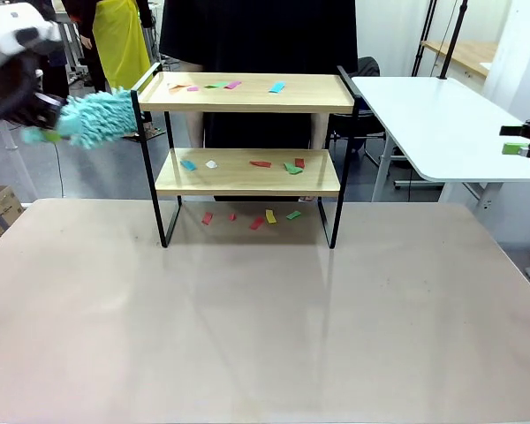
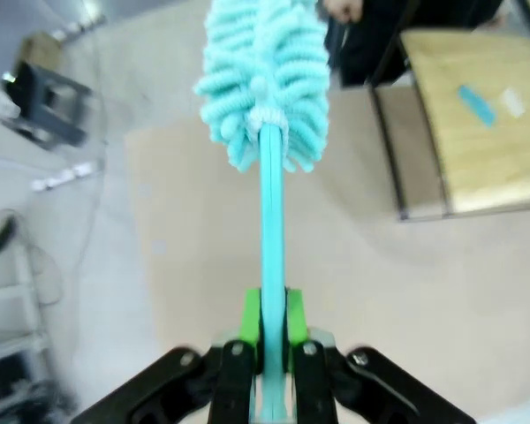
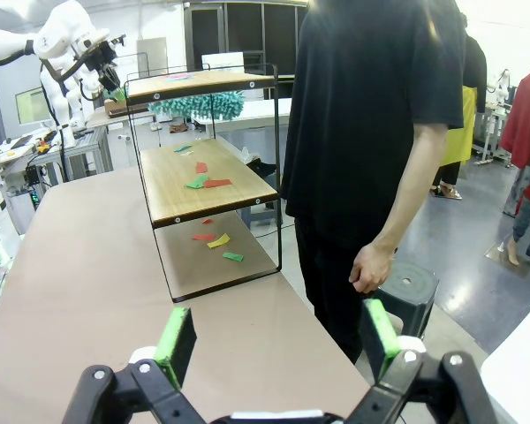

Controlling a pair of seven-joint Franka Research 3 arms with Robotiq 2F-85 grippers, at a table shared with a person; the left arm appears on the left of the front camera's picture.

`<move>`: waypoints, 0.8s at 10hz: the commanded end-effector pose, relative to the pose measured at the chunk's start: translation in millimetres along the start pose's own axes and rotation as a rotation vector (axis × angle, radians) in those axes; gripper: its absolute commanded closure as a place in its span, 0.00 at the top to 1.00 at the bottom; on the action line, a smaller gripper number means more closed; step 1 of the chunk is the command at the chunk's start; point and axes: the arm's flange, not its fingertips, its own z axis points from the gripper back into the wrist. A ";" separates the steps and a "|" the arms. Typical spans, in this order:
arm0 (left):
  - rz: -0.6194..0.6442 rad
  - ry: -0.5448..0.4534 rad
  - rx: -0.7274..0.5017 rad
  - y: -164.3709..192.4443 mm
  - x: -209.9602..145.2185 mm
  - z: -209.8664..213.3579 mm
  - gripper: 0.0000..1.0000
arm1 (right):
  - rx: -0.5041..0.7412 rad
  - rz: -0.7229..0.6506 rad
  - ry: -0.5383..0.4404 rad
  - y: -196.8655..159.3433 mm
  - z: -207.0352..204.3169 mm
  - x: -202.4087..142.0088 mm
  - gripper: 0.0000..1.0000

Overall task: Clean the shelf.
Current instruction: Clean the specific section of the Shelf indicated by the human with the Duster.

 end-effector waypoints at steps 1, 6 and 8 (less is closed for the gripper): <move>-0.263 0.091 0.026 32.6 4.1 31.1 0.13 | 0.002 0.006 -0.002 0.9 -1.2 3.1 1.00; -0.924 0.263 0.082 45.3 -46.0 92.5 0.13 | 0.002 0.006 -0.002 0.9 -1.2 3.1 1.00; -1.165 0.260 0.058 34.2 -73.5 102.2 0.13 | 0.002 0.006 -0.002 0.9 -1.2 3.1 1.00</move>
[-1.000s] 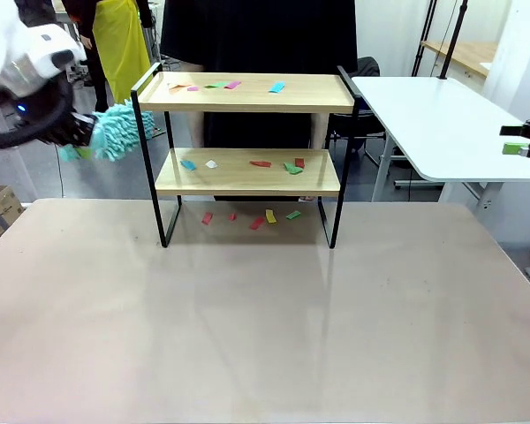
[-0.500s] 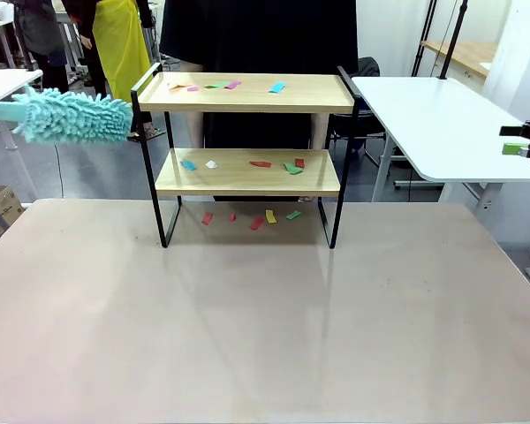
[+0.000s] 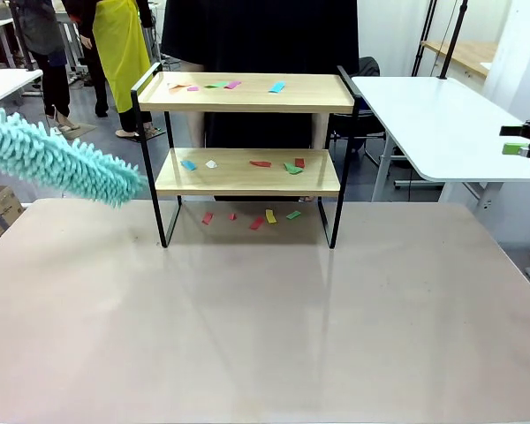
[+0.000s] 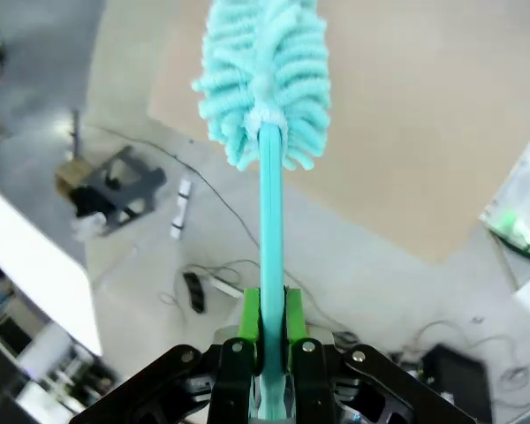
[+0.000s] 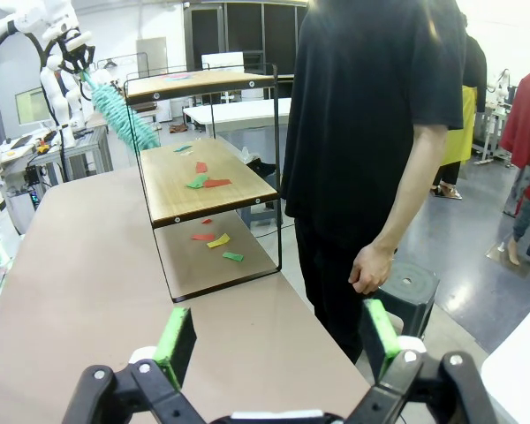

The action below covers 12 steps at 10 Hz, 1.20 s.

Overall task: Clean the shelf.
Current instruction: Clean the specific section of the Shelf indicated by the human with the Duster.

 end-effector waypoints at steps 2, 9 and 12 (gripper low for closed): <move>-0.311 -0.024 0.059 -37.5 -22.3 -1.9 0.13 | 0.002 0.007 -0.002 1.0 -1.3 3.7 1.00; -0.514 -0.010 0.044 -59.5 -13.0 1.0 0.13 | 0.002 0.007 -0.002 1.0 -1.3 3.7 1.00; -0.514 -0.010 0.044 -59.5 -13.0 1.0 0.13 | 0.002 0.007 -0.002 1.0 -1.3 3.7 1.00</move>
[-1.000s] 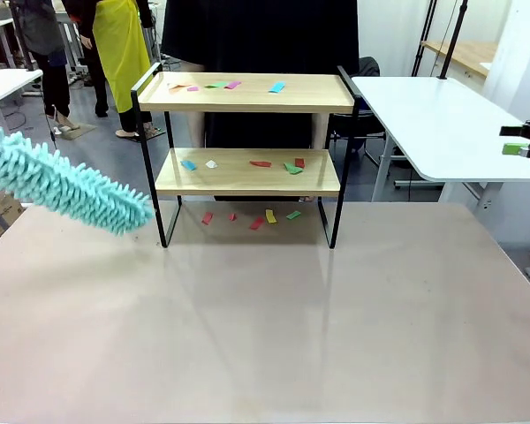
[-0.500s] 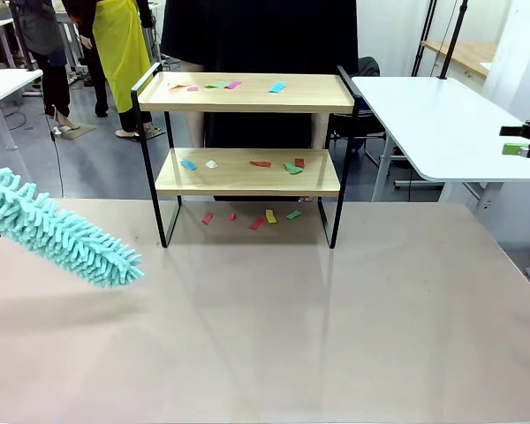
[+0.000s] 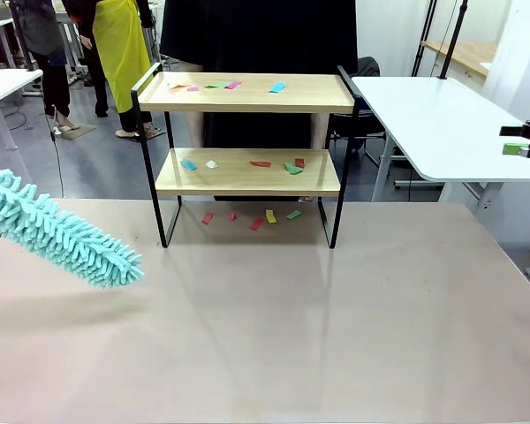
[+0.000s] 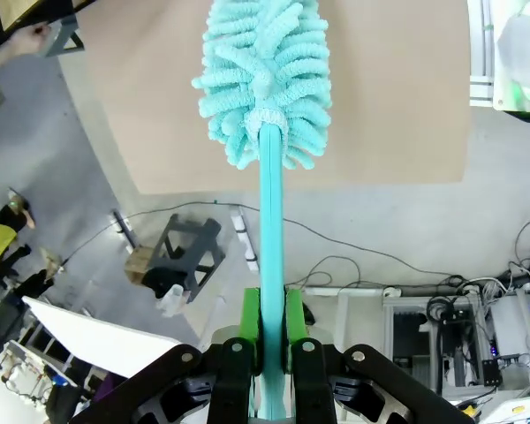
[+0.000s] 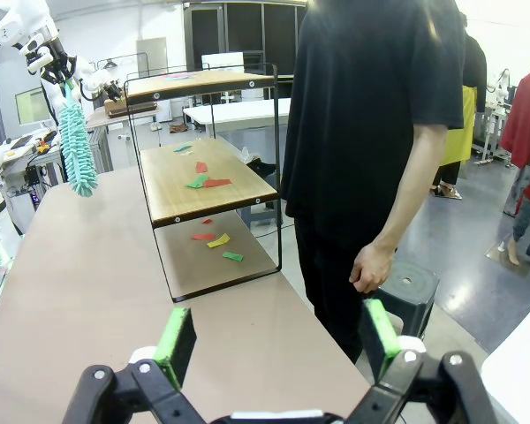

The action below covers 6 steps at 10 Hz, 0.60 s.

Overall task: Clean the shelf.
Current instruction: Clean the specific section of the Shelf indicated by the human with the Duster.

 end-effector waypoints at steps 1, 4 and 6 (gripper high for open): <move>0.006 0.000 0.008 -0.5 -3.1 2.1 0.13 | 0.002 0.007 -0.002 1.0 -1.3 3.8 1.00; 0.006 0.000 0.008 -0.5 -3.1 2.1 0.13 | 0.002 0.007 -0.002 1.0 -1.3 3.8 1.00; 0.006 0.000 0.008 -0.5 -3.1 2.1 0.13 | 0.002 0.007 -0.002 1.0 -1.3 3.8 1.00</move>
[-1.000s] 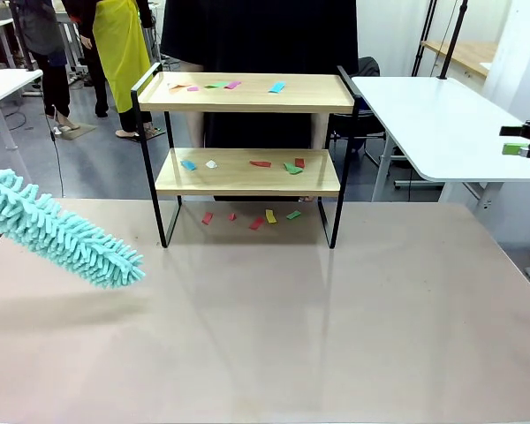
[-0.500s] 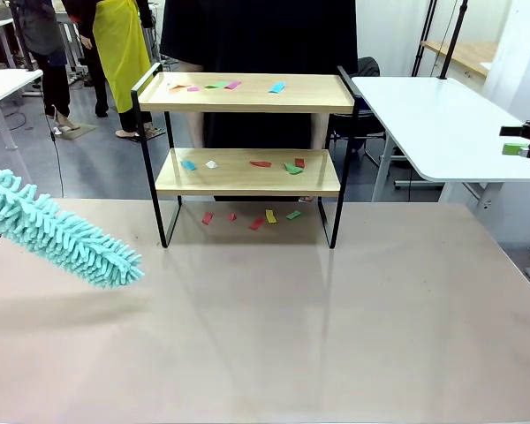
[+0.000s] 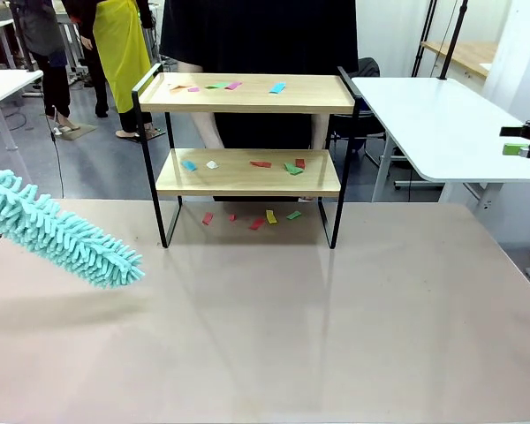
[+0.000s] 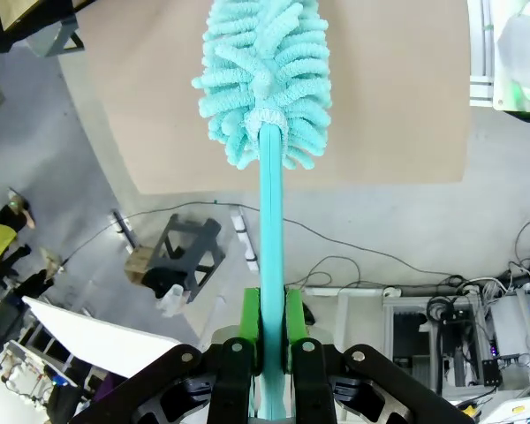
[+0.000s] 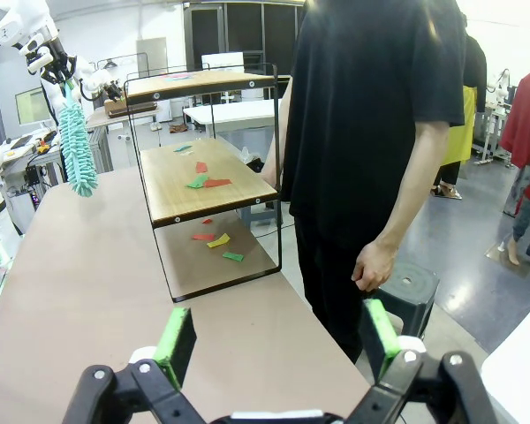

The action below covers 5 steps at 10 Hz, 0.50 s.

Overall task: Clean the shelf.
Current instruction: Clean the specific section of the Shelf indicated by the human with the Duster.

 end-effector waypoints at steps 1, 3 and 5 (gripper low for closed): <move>0.006 0.000 0.008 -0.5 -3.1 2.0 0.13 | 0.002 0.007 -0.002 1.0 -1.3 3.8 1.00; 0.006 0.000 0.008 -0.5 -3.1 2.0 0.13 | 0.002 0.007 -0.002 1.0 -1.3 3.8 1.00; 0.006 0.000 0.008 -0.5 -3.1 2.0 0.13 | 0.002 0.007 -0.002 1.0 -1.3 3.8 1.00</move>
